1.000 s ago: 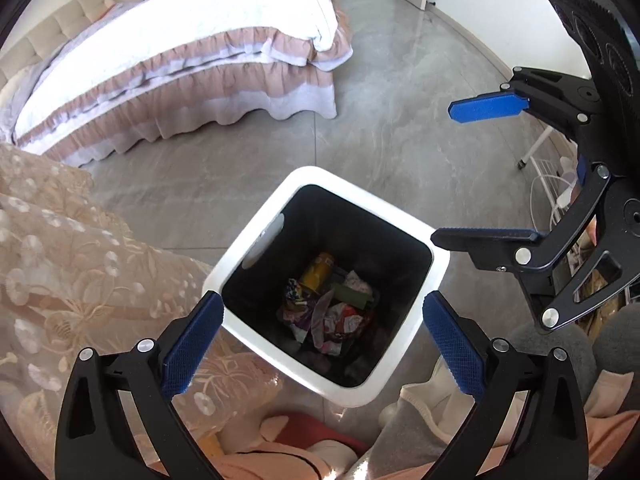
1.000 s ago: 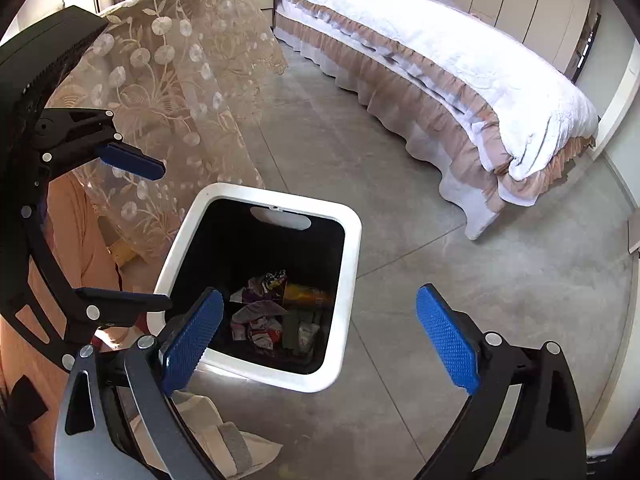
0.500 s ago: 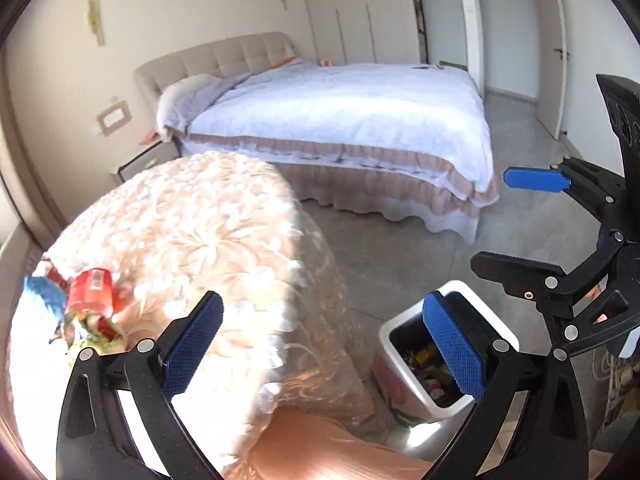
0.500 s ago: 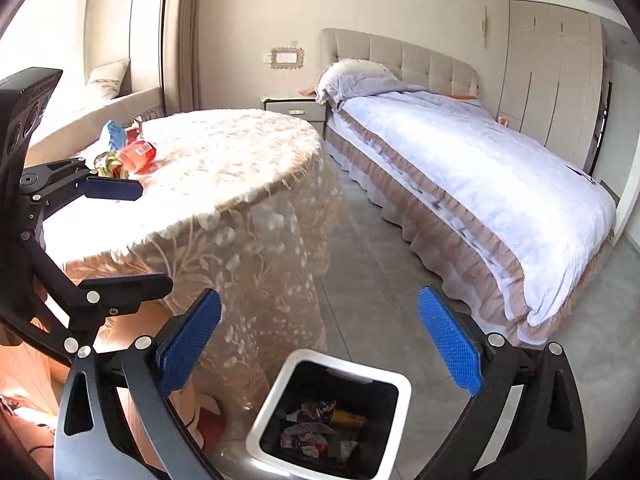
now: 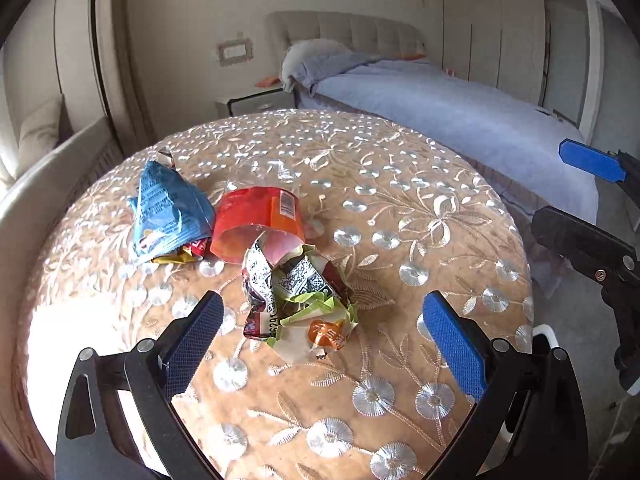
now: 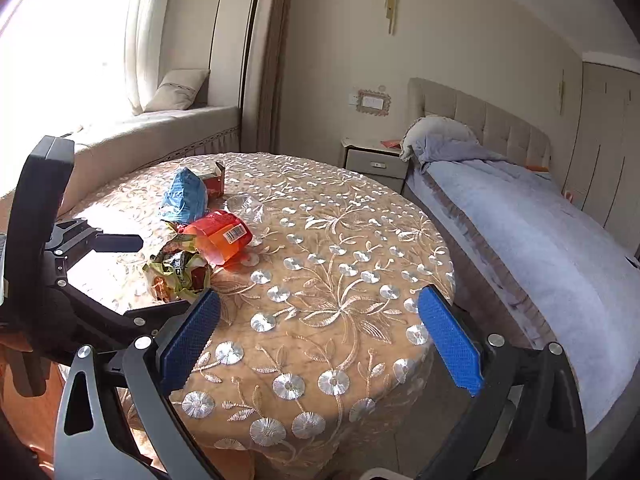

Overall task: Collect trash
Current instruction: 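Move both open tools back toward the table, then grasp the mixed wrappers with the left tool while the right tool grasps the orange chip bag, then carry the wrappers and orange chip bag to the bin and open both tools, then move both open tools back toward the table, then grasp the blue chip bag with the left tool while the right tool grasps the red box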

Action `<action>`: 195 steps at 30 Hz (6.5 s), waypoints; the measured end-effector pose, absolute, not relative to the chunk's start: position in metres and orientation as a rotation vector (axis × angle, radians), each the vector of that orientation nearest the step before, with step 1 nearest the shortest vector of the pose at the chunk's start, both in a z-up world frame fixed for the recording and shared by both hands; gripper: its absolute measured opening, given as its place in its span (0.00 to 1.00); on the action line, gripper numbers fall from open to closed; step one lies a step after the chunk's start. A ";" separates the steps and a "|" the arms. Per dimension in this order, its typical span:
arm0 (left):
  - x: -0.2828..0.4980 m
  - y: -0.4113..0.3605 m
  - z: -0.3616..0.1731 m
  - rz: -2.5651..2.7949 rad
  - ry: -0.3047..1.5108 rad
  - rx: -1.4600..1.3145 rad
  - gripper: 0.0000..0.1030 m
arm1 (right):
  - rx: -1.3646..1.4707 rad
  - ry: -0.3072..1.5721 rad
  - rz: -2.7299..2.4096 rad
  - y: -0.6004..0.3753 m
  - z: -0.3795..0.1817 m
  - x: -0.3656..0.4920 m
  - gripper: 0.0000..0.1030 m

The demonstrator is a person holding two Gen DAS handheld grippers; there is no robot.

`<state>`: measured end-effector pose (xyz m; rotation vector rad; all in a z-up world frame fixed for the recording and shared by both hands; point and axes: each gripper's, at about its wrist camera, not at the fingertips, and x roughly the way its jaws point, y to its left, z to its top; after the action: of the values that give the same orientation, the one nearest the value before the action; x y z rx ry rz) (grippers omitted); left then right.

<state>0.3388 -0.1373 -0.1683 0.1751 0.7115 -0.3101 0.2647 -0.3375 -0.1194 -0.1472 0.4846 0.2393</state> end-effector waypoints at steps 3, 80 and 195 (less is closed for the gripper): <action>0.356 -0.133 -0.178 -0.329 0.762 0.153 0.71 | -0.149 0.510 0.245 -0.323 -0.119 0.282 0.95; 0.190 -0.364 -0.278 -0.984 0.936 0.487 0.43 | 0.165 1.013 -0.220 -0.488 -0.237 0.126 0.03; 0.516 0.012 -0.185 -0.332 0.896 0.010 0.73 | 0.379 1.091 0.585 -0.125 -0.168 0.592 0.58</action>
<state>0.5156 0.0118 -0.1847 0.0096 0.8961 -0.3316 0.5917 -0.1246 -0.1682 0.3791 1.0906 0.5850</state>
